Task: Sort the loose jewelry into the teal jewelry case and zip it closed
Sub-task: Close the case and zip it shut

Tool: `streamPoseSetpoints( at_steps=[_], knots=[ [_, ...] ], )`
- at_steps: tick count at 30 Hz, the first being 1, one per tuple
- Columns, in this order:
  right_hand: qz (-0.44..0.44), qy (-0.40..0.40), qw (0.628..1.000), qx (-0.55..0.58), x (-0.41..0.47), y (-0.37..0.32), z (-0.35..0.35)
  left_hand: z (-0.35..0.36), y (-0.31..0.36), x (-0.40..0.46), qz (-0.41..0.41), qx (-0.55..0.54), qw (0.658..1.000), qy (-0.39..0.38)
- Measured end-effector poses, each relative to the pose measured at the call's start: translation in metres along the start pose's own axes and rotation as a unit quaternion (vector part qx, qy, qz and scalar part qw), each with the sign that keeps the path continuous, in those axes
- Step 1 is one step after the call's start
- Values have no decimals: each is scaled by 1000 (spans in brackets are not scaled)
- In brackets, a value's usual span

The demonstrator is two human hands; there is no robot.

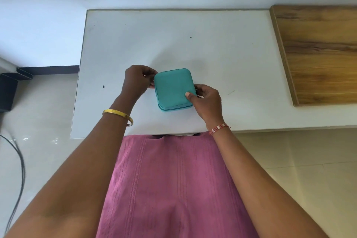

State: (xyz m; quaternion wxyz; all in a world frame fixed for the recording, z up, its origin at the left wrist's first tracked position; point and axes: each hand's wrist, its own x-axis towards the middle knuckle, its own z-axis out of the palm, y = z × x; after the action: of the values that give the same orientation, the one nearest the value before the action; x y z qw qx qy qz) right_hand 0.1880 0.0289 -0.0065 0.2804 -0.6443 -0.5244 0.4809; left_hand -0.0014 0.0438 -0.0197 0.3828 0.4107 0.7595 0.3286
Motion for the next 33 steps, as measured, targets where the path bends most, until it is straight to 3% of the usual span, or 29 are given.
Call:
streamPoseSetpoints(
  at_steps=[4,8,12,21,29,33],
  knots=[
    [14,11,1000,-17,0,-5,0,10,1,-15,33,23,997,68],
    [43,17,998,-32,-1,-11,3,16,-3,-23,89,202,971,97],
    [59,23,997,-49,-1,-16,2,15,0,-32,97,271,953,94],
    [75,28,995,-56,-2,-19,-1,18,-12,-81,48,301,952,40],
    [109,28,993,-44,-5,-28,2,21,-8,-105,-18,228,972,60],
    [112,28,992,-49,-4,-29,2,24,0,-106,-40,250,966,56]
  ],
)
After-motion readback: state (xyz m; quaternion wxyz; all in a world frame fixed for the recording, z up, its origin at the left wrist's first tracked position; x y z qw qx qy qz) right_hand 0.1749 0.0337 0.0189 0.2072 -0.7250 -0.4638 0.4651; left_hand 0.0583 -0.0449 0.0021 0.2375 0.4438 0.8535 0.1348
